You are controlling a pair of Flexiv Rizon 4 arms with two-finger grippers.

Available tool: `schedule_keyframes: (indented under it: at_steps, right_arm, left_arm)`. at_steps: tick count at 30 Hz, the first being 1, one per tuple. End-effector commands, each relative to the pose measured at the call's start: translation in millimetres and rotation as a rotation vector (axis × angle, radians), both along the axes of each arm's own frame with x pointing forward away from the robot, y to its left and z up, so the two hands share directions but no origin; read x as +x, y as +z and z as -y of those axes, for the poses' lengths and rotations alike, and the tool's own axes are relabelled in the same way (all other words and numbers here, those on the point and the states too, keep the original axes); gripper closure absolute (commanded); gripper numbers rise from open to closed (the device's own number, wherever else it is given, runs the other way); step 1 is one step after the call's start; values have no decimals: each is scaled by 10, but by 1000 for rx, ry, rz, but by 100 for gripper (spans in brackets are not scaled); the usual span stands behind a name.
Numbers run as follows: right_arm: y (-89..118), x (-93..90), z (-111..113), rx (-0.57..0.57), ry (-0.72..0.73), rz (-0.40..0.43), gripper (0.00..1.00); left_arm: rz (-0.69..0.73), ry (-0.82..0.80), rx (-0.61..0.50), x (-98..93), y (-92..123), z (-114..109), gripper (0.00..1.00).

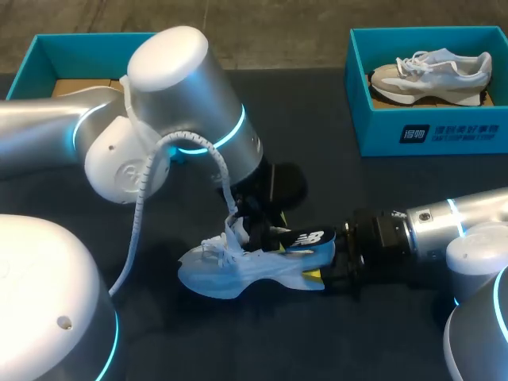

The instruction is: Take the shoe out of the shoebox, open the shoe tongue, remove and reinsert the insole, then place the shoe into the shoebox

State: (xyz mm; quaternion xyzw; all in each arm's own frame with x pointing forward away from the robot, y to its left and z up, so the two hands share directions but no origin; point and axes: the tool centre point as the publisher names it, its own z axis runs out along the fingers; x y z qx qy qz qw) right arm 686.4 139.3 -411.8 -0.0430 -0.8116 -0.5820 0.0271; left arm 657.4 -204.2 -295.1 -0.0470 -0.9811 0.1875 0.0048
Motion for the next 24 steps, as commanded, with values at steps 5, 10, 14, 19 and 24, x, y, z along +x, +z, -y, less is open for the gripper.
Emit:
schedule_keyframes:
  at_steps: [5, 10, 14, 19, 24]
  right_arm:
    - [0, -5, -9, -2, -2, 0, 100]
    - [0, -5, -9, -2, -2, 0, 100]
    - [0, -5, -9, -2, -2, 0, 100]
    - [0, -5, -9, -2, -2, 0, 100]
    - [0, -5, -9, -2, -2, 0, 100]
  left_arm:
    - [83, 9, 10, -188, 19, -28, 44]
    - [132, 22, 35, -185, -11, 69, 49]
    - [178, 33, 59, -178, -37, 143, 52]
    - [208, 45, 78, -155, -63, 240, 54]
    - [225, 61, 69, -147, -74, 267, 63]
